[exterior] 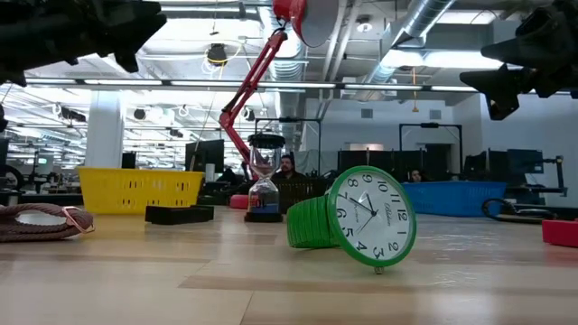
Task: Pick & Place Office items
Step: Put the left green hourglass into the yellow bin
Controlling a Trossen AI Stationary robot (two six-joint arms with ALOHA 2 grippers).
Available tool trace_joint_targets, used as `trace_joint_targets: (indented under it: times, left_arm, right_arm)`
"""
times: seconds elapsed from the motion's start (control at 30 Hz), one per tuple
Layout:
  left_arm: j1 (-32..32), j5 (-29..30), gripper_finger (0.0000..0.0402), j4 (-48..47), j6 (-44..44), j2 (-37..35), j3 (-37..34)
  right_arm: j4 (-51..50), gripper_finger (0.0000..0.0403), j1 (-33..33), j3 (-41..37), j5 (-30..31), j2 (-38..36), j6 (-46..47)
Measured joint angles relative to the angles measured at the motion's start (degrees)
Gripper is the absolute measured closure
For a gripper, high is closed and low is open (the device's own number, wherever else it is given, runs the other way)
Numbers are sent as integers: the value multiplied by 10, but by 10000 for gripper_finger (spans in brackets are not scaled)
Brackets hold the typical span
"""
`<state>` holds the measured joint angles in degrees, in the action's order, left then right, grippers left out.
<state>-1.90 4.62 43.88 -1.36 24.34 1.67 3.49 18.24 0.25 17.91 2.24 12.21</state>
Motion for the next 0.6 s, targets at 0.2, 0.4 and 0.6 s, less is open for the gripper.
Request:
trace_joint_targets:
  times: [0.2,0.4,0.6]
  left_arm:
    - [24,13,293,-4,-35,110,52]
    - [60,97,293,-33,-76,247,137]
    - [93,178,293,-139,-94,351,247]
  right_arm:
    - [0,193,0,0,0,0,-2]
    - [0,193,0,0,0,0,-2]
    - [0,193,0,0,0,0,-2]
